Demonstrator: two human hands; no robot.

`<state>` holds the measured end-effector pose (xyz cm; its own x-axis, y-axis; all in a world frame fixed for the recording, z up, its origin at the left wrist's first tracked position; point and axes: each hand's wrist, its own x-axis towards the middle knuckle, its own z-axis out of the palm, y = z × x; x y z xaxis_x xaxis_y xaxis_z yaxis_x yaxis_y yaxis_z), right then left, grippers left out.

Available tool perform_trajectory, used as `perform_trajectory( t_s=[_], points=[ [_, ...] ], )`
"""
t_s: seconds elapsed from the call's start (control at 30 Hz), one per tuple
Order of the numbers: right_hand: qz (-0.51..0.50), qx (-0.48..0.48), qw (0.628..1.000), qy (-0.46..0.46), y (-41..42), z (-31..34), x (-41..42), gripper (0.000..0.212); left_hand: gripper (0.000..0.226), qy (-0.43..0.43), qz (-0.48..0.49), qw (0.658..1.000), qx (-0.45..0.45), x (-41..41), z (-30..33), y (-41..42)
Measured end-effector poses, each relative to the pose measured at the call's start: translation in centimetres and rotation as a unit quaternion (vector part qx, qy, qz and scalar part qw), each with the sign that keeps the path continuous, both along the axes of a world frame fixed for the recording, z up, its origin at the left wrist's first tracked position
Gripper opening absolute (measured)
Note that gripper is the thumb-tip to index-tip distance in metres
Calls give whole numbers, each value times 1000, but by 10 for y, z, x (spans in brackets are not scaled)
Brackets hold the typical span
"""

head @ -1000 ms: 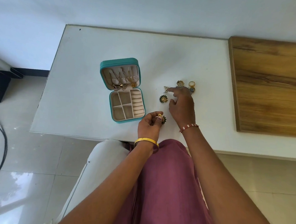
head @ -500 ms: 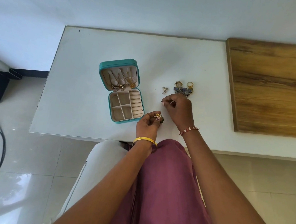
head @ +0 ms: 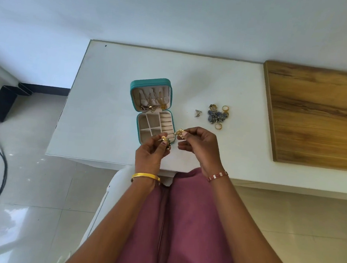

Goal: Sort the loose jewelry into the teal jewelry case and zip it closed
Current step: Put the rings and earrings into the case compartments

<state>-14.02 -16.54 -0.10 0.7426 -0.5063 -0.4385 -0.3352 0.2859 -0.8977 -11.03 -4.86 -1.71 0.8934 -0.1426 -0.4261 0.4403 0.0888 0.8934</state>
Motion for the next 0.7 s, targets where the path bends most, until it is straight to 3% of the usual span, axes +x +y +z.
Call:
perform_trajectory(
  t_s=[0.3,0.7],
  points=[
    [61,-134,988,35,34,-7,21,11,25,-33,105,993,49,21,-6,36],
    [102,-297,948,55,57,-10,47,7,21,-1,111,993,40,27,-13,40]
  ],
)
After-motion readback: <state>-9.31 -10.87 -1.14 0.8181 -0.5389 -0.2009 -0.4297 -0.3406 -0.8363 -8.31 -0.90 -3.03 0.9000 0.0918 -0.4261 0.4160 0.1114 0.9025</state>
